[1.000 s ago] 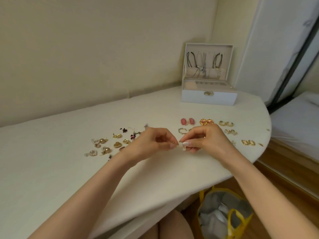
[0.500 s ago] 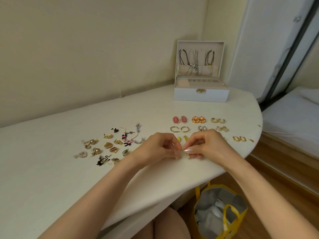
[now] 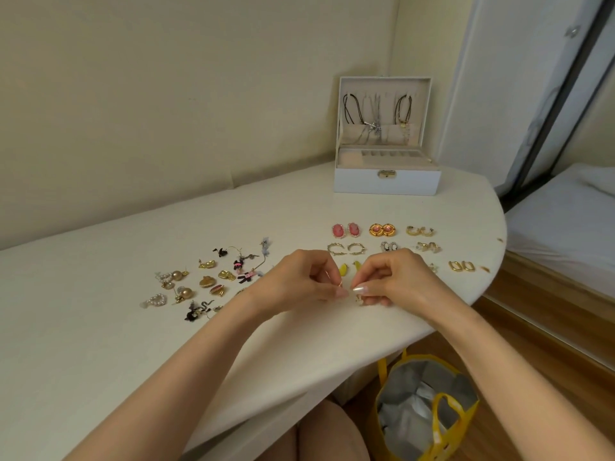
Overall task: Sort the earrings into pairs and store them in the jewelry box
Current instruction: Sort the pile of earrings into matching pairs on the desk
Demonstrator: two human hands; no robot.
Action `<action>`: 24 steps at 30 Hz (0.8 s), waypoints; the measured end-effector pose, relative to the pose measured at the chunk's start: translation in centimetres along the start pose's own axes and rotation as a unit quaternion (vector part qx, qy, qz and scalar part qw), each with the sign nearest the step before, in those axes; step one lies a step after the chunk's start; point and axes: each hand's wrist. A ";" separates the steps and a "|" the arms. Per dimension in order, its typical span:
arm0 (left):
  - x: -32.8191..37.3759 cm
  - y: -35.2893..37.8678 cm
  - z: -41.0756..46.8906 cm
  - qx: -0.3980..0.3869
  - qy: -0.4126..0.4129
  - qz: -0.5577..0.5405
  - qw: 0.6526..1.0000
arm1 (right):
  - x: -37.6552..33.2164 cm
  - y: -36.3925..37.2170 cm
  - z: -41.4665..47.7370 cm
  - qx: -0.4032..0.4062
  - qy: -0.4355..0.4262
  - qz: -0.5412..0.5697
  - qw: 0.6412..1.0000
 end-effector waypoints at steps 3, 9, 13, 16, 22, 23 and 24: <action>-0.3 0.7 0.3 0.009 -0.009 0.008 1.000 | -0.1 0.1 0.1 -0.007 0.000 0.005 1.000; -0.7 2.1 1.1 0.074 -0.005 0.110 0.991 | 0.3 0.8 0.7 0.041 -0.033 -0.098 0.994; -1.0 2.3 1.5 0.107 -0.009 0.122 0.987 | 0.6 1.2 1.1 0.084 -0.047 -0.136 0.986; -1.2 2.5 1.8 0.128 -0.004 0.140 0.982 | 0.7 1.4 1.3 0.107 -0.046 -0.154 0.981; -1.3 3.0 2.2 0.152 -0.004 0.147 0.977 | 1.0 1.6 1.3 0.130 -0.044 -0.172 0.975; -1.3 3.0 2.3 0.153 -0.004 0.148 0.977 | 1.1 1.6 1.3 0.133 -0.045 -0.179 0.974; -1.3 3.0 2.3 0.154 -0.004 0.148 0.977 | 1.1 1.6 1.3 0.136 -0.046 -0.185 0.972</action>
Point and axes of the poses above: each hand's wrist, its own z-axis towards the middle knuckle, its own y-axis out of the palm, x = y × z, and after that the axes turned 4 degrees about x, right-handed
